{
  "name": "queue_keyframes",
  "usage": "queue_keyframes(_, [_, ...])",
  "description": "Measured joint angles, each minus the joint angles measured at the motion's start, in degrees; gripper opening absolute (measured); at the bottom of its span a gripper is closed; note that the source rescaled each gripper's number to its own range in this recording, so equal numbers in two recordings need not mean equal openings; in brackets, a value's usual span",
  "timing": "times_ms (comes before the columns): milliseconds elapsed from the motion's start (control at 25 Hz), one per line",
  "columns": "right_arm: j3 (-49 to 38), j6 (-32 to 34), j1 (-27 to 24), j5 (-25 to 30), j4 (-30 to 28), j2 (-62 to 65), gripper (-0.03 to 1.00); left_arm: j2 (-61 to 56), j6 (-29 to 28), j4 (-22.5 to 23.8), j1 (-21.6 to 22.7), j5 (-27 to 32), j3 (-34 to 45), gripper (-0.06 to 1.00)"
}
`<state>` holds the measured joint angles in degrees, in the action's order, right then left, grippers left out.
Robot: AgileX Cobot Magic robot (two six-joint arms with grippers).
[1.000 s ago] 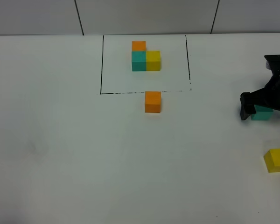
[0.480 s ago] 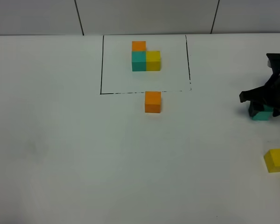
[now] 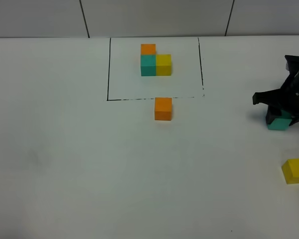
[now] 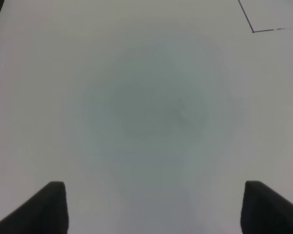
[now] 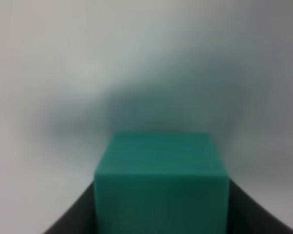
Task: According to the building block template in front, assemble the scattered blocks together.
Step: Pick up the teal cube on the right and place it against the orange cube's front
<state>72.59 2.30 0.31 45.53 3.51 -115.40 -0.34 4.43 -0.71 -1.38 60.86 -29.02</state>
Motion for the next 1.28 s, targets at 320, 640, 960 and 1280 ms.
queue_keyframes(320, [3.7, 12.4, 13.5, 10.2, -9.4, 4.2, 0.01, 0.0, 0.0, 0.0, 0.0, 0.0, 0.0, 0.65])
queue_keyframes(640, [3.8, 27.1, 28.7, 12.7, -11.3, 7.6, 0.01, 0.0, 0.2, 0.7, 0.0, 0.0, 0.0, 0.65])
queue_keyframes(960, [3.8, 39.5, 39.1, 8.9, -11.1, 7.6, 0.01, 0.0, 0.2, 2.0, 0.0, 0.0, 0.0, 0.65])
queue_keyframes(1280, [7.2, 41.3, 41.0, 4.4, -7.1, 2.4, 0.01, 0.0, 0.2, 2.0, 0.0, 0.0, 0.0, 0.65])
